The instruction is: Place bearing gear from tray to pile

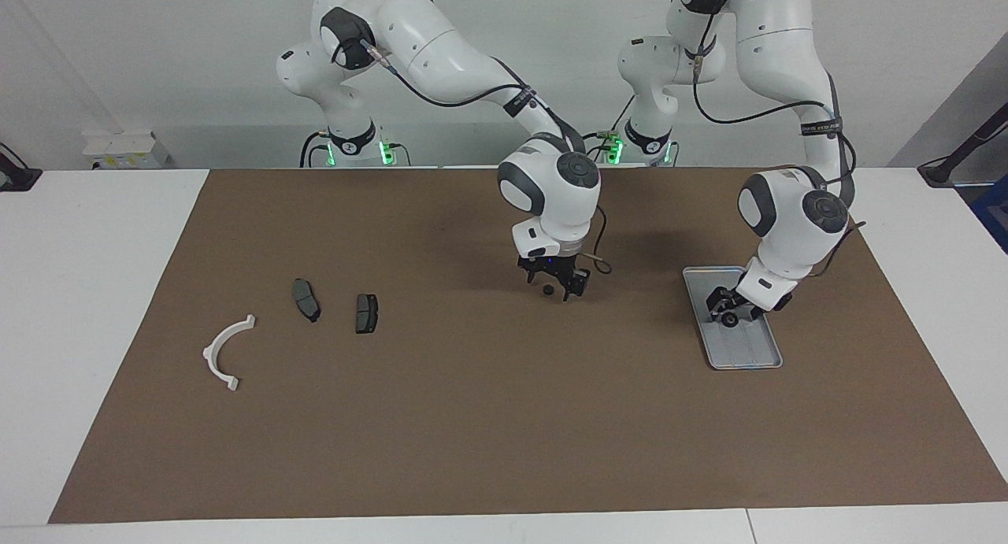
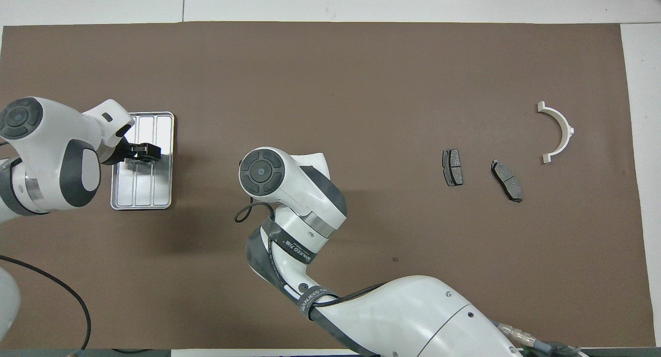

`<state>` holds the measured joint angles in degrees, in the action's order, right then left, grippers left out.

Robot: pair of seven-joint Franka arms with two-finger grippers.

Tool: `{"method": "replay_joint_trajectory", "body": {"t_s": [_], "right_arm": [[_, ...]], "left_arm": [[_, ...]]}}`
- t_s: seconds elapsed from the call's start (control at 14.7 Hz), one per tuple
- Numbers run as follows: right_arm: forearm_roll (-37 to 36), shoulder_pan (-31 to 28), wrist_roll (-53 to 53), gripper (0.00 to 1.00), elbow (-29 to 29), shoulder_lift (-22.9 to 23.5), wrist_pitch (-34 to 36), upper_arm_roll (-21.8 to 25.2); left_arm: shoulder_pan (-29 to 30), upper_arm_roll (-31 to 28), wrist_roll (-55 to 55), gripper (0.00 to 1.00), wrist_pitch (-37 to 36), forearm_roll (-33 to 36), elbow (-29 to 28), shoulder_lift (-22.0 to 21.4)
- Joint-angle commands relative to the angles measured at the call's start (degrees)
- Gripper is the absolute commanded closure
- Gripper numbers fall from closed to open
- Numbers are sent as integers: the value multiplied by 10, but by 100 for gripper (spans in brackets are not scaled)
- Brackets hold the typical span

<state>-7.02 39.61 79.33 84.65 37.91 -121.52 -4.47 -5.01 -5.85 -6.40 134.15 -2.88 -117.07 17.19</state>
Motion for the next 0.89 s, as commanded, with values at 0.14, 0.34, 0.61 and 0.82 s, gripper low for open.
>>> {"method": "replay_joint_trajectory", "body": {"t_s": [0.14, 0.34, 0.61, 0.82], "right_arm": [[-11, -1, 6, 13, 28, -6, -25, -4], [-11, -4, 6, 21, 23, -7, -10, -4], [-8, -9, 3, 56, 11, -7, 0, -5], [-5, -9, -5, 93, 12, -6, -7, -5]], "left_arm": [[-9, -2, -2, 22, 16, -9, -29, -24], [-9, -2, 2, 63, 20, -9, -31, -23], [-10, -2, 9, 100, 22, -9, -26, -23], [-7, -2, 6, 100, -37, -9, 16, -32]]}}
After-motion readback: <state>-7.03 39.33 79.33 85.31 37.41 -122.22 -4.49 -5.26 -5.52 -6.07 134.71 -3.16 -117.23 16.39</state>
